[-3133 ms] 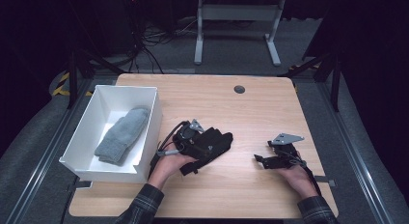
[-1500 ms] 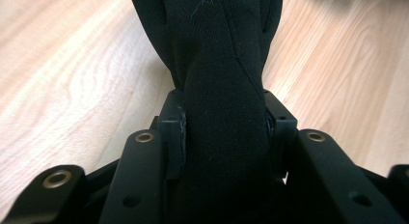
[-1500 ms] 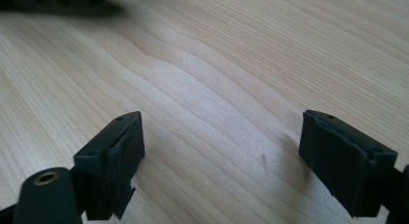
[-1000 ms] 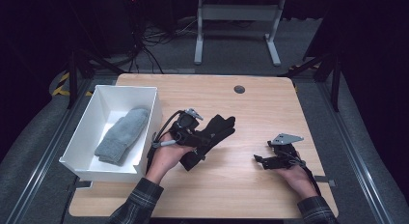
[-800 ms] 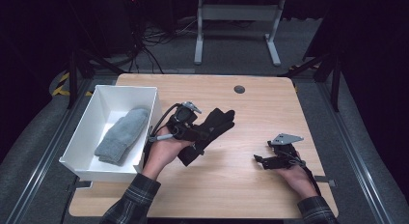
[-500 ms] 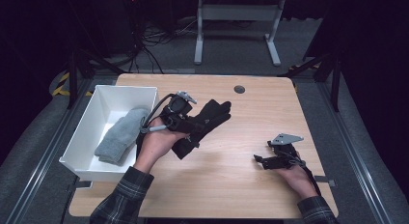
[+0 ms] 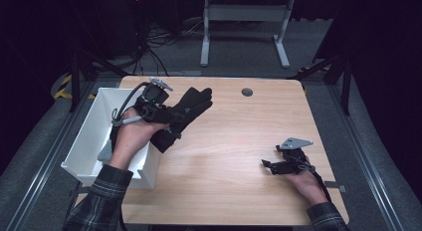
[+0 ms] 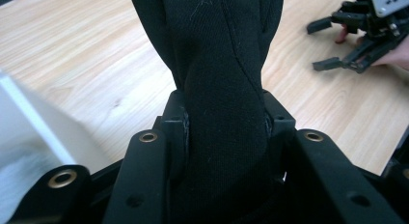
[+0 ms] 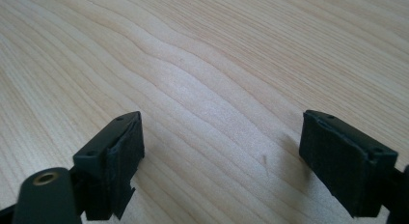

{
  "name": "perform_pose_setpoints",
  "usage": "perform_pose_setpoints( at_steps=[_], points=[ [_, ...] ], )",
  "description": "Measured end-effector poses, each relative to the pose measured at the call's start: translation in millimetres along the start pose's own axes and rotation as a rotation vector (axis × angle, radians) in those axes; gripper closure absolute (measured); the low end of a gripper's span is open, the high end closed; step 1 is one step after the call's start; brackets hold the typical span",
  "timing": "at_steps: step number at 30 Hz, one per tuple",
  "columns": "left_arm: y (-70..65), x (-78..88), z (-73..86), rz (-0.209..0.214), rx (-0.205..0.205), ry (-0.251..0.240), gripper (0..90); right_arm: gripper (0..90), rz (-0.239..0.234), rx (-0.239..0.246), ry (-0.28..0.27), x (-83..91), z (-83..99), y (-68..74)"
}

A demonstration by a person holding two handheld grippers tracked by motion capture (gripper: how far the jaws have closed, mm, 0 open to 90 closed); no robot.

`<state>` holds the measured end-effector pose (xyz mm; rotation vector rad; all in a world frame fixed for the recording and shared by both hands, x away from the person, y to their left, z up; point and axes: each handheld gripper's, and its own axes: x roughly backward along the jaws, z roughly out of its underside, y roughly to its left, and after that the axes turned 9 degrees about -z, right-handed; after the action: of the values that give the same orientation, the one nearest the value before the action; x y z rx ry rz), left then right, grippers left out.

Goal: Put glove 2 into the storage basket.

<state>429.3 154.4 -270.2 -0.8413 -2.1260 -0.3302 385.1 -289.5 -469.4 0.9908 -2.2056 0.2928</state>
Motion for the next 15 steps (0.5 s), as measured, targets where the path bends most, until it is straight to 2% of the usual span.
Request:
perform_pose_setpoints(
  at_steps=[6, 8, 15],
  points=[
    [25.5, 15.1, 13.4, -0.05, 0.059, -0.009, 64.1, 16.3, 0.0, 0.0, 0.001, 0.0, -0.1, 0.1],
    [30.1, 17.3, 16.2, -0.058, 0.07, -0.01, 64.1, 16.3, 0.0, 0.0, 0.001, 0.0, -0.1, 0.1],
    [65.0, 32.4, 42.6, -0.139, 0.158, -0.011, 64.0, 16.3, 0.0, 0.0, 0.002, 0.1, -0.1, 0.1]
  ],
)
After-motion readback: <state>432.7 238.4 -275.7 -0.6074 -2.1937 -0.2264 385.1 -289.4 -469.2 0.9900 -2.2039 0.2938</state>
